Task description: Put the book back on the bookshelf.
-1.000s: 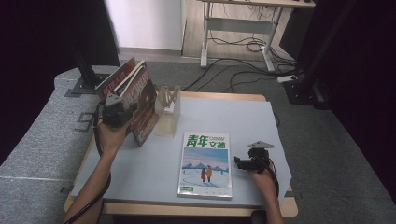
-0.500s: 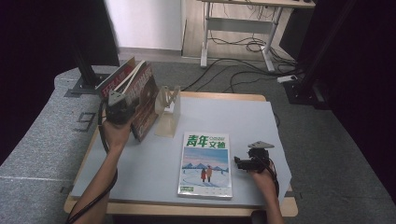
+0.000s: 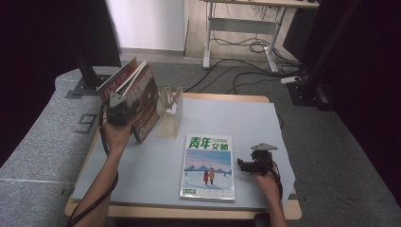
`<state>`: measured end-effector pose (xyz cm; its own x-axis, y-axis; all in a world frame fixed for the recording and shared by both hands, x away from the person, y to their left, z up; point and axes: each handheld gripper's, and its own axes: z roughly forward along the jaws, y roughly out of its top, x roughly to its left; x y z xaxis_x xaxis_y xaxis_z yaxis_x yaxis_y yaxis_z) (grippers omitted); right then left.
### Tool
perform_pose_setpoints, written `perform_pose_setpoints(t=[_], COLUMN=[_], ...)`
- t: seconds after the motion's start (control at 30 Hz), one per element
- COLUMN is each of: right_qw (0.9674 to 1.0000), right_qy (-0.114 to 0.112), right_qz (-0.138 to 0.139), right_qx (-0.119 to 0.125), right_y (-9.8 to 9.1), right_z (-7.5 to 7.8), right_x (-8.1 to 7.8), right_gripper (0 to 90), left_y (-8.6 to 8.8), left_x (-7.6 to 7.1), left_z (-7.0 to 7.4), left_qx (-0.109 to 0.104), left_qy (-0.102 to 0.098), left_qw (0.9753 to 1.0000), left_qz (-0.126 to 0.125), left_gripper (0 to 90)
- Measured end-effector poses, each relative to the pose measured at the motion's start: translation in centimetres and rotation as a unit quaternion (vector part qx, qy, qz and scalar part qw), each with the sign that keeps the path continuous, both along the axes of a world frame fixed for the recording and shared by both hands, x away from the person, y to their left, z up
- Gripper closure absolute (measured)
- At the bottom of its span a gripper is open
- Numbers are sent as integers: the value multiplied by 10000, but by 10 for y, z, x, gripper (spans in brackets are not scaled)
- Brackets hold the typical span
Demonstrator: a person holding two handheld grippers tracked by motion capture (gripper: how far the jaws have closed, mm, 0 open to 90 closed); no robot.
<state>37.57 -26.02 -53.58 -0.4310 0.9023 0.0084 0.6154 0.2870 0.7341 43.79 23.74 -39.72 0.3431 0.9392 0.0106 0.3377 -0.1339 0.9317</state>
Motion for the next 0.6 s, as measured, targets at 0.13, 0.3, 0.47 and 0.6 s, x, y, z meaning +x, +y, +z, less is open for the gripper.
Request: perform_pose_setpoints(t=[0.13,0.3,0.47,0.6], right_qw=[10000,10000,10000,10000], right_qy=[0,-4,-5,-5], right_qz=[0,5,3,7], right_qx=[0,-4,-3,-6], right_y=[0,0,0,0], right_z=[0,0,0,0], right_x=[0,0,0,0], right_gripper=[96,96,96,96], left_y=[4,9,12,12], left_x=[-5,-12,-19,-26], left_z=[4,7,6,4], left_qx=[57,167,185,193], left_qy=[-24,-49,13,50], left_qw=[10000,9998,9998,9998], left_qz=[37,13,-1,12], left_gripper=[750,716,703,689])
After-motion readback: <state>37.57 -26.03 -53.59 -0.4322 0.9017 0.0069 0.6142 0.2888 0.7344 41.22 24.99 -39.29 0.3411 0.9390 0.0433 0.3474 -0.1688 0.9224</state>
